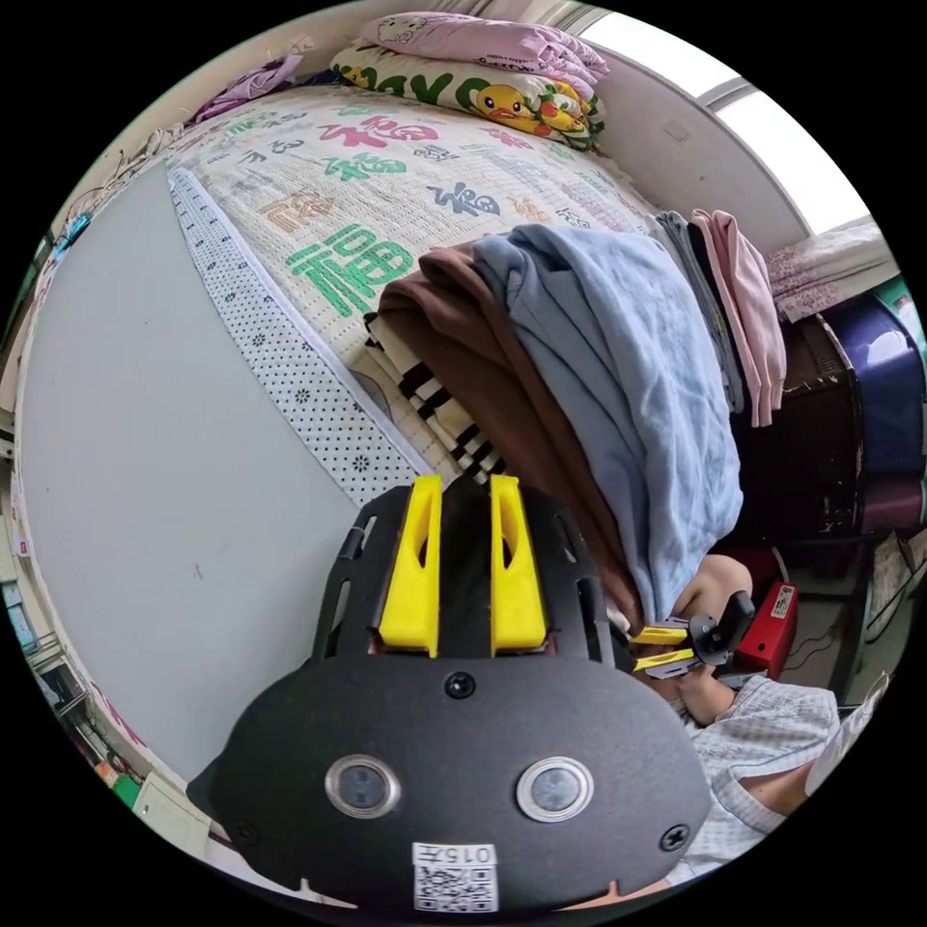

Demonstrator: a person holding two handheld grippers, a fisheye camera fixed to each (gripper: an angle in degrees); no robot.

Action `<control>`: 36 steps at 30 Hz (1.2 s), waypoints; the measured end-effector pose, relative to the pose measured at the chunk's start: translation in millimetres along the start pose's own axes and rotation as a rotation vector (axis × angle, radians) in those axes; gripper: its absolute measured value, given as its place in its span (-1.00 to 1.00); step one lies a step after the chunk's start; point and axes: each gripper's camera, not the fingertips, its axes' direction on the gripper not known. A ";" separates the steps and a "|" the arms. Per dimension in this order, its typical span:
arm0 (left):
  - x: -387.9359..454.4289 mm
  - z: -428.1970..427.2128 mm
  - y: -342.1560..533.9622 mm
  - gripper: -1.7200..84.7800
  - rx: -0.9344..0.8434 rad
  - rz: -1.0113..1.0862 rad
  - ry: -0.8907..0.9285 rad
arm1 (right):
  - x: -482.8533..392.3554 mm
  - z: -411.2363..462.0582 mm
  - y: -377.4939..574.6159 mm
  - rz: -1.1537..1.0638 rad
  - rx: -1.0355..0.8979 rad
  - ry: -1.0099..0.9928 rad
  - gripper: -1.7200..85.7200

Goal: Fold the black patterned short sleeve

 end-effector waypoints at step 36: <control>-240.9 -402.1 372.9 -0.93 0.846 -0.541 0.278 | -266.3 270.1 93.3 -0.776 -0.373 -0.235 -0.97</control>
